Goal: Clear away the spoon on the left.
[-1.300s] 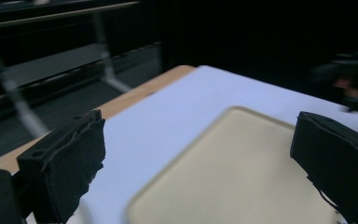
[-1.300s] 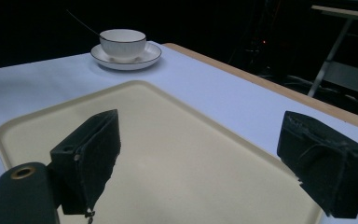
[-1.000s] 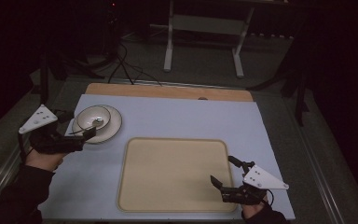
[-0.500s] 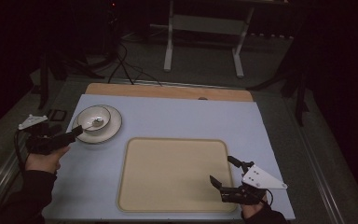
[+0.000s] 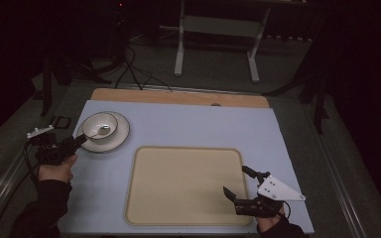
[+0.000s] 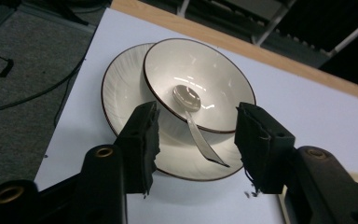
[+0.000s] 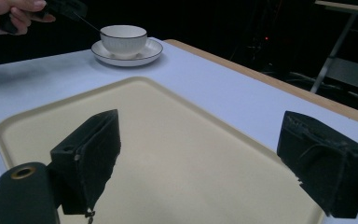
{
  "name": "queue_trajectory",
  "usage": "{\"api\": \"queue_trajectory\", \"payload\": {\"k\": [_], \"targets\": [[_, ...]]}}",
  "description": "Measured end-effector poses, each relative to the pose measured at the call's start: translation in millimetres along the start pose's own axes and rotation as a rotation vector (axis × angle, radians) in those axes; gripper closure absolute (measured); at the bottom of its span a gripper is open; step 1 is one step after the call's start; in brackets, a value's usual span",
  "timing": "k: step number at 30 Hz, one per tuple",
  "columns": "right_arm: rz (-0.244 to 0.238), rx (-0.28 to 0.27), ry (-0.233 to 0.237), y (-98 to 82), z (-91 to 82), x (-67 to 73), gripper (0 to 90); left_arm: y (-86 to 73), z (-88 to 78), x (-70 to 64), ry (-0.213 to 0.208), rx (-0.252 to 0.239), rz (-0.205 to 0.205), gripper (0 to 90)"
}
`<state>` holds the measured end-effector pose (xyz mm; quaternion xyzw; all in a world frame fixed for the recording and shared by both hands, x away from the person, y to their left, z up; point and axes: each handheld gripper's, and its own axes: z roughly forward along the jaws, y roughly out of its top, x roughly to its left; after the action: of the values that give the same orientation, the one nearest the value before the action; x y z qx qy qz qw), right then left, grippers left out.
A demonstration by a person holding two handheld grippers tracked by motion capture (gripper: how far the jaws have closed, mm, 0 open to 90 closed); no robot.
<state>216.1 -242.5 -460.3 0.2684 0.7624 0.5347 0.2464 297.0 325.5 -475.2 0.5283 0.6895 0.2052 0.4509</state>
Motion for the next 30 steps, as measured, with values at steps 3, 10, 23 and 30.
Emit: {"api": "queue_trajectory", "payload": {"k": [3, 10, 23, 30], "targets": [[0.001, 0.002, 0.004, -0.2, 0.3, -0.2, 13.6, -0.5, 0.5, 2.3, 0.005, -0.008, -0.025, 61.2], [-0.001, 0.003, 0.005, -0.4, 0.5, -0.3, 13.6, -4.7, 2.3, 6.1, 0.009, -0.008, -0.065, 72.2], [-0.004, 0.004, 0.005, -0.5, 0.9, 0.0, 13.7, -5.1, 1.8, 15.6, -0.006, -0.039, -0.135, 86.3], [-0.003, 0.005, 0.004, -0.7, 1.2, -0.3, 13.7, -2.3, -1.3, 16.6, -0.01, -0.06, -0.129, 89.1]]}}
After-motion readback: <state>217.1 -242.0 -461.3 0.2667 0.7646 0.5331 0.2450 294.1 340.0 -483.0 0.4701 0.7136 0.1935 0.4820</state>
